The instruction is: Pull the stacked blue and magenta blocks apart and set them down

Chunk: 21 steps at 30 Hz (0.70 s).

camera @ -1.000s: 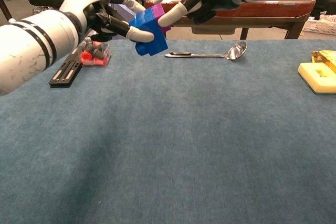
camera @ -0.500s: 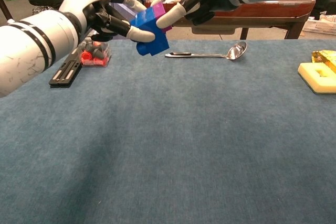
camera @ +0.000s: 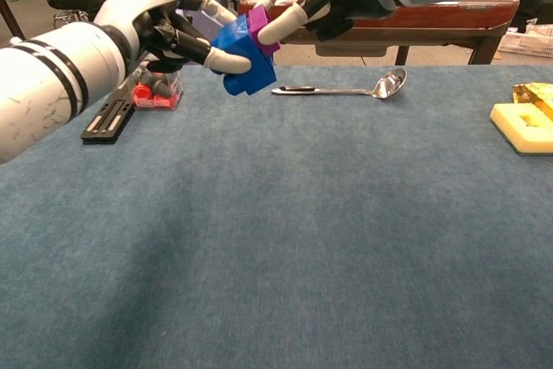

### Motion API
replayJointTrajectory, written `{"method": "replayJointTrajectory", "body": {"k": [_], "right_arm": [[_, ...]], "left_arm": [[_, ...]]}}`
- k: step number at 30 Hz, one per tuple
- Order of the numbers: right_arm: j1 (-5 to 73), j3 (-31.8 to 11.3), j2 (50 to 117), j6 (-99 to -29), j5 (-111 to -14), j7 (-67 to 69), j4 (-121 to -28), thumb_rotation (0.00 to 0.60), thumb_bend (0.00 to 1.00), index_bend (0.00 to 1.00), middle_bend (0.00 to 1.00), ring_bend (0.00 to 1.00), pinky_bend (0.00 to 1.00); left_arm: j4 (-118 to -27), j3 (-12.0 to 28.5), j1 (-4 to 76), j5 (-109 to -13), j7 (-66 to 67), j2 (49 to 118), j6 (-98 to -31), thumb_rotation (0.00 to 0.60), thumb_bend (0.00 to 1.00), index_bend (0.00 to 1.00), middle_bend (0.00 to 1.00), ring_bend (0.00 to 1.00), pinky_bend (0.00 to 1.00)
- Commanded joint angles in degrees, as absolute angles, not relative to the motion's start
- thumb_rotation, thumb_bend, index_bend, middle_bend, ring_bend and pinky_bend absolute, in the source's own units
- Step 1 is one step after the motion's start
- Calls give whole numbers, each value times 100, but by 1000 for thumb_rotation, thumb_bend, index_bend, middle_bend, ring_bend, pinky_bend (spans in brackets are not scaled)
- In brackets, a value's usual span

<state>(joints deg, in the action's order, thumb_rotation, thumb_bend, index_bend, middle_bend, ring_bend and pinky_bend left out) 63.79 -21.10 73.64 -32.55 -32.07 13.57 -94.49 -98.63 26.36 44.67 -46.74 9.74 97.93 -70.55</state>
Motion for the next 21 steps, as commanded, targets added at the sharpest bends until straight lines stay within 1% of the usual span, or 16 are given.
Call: {"method": "replayJointTrajectory", "body": {"k": [1,7,21], "right_arm": [[6377,-2125,7398,-3207,-3262,1393,-9406,600,16,527,1000,1000,1000],[6339,-2173,7437,-3161,-3395,1489,-9379,600,48,553,1000,1000,1000],[5962,-2294,7173,-3199,-3803,1791,-9624,600,50,565,1000,1000,1000]], "left_arm": [[-9868,2637,4461,-4684,963,9790,-7054,600,323,653,1000,929,1000],[-9885,2626,4440,-4698,956,9756,-7035,600,323,654,1000,929,1000],[-9787,2527,4417,-4641,997,9729,-6914,600,323,654,1000,929,1000]]}}
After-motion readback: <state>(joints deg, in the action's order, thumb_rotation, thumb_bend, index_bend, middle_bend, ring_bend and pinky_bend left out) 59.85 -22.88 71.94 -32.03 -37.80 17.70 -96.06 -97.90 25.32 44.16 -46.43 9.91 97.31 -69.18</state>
